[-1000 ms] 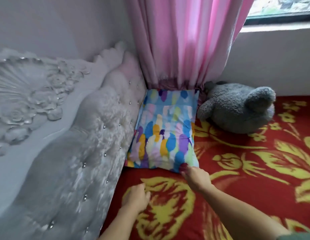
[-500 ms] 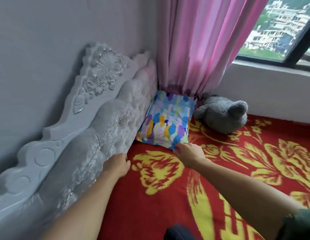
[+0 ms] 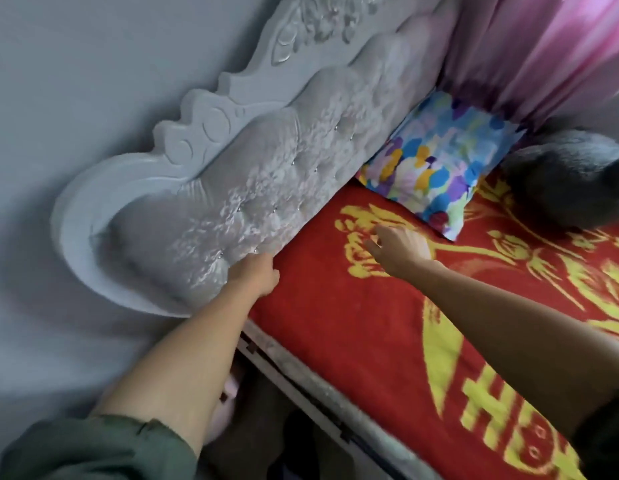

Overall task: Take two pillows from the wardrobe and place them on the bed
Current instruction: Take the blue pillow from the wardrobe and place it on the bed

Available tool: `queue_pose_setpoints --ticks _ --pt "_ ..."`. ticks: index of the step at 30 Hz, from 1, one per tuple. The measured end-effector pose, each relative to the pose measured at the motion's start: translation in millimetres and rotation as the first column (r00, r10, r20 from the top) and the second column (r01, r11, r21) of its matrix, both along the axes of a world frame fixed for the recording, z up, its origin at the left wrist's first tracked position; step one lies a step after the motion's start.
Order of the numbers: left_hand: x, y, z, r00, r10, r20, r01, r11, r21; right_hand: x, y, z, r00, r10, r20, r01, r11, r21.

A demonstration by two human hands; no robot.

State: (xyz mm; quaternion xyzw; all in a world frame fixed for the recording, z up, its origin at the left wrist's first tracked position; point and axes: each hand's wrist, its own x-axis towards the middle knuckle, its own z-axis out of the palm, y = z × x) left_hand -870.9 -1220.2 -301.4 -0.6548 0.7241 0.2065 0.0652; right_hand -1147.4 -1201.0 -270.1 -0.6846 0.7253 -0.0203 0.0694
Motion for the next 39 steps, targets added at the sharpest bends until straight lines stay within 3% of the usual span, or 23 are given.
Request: queue_pose_setpoints --ticks 10,18,25,35,39 --pt "-10.1 185.7 32.3 0.990 0.137 0.040 -0.133 0.985 -0.107 2.9 152.6 -4.4 0.965 0.263 -0.010 -0.263 0.963 -0.048" --pt "5.9 396.6 79.4 0.955 0.288 0.075 -0.282 0.957 -0.071 41.7 275.0 34.4 0.827 0.561 0.031 -0.559 0.827 -0.058" --pt "59.9 552.1 106.8 0.864 0.501 0.052 -0.501 0.865 -0.007 129.4 371.9 45.7 0.680 0.728 0.088 -0.727 0.685 -0.055" --pt "169.5 806.9 76.7 0.648 0.751 0.125 -0.761 0.645 0.066 254.3 558.5 -7.5 0.448 0.890 0.078 -0.890 0.437 0.127" --pt "218.4 899.9 62.3 0.611 0.783 0.111 -0.791 0.605 0.087 308.3 638.0 -24.4 0.450 0.889 0.080 -0.884 0.432 0.176"
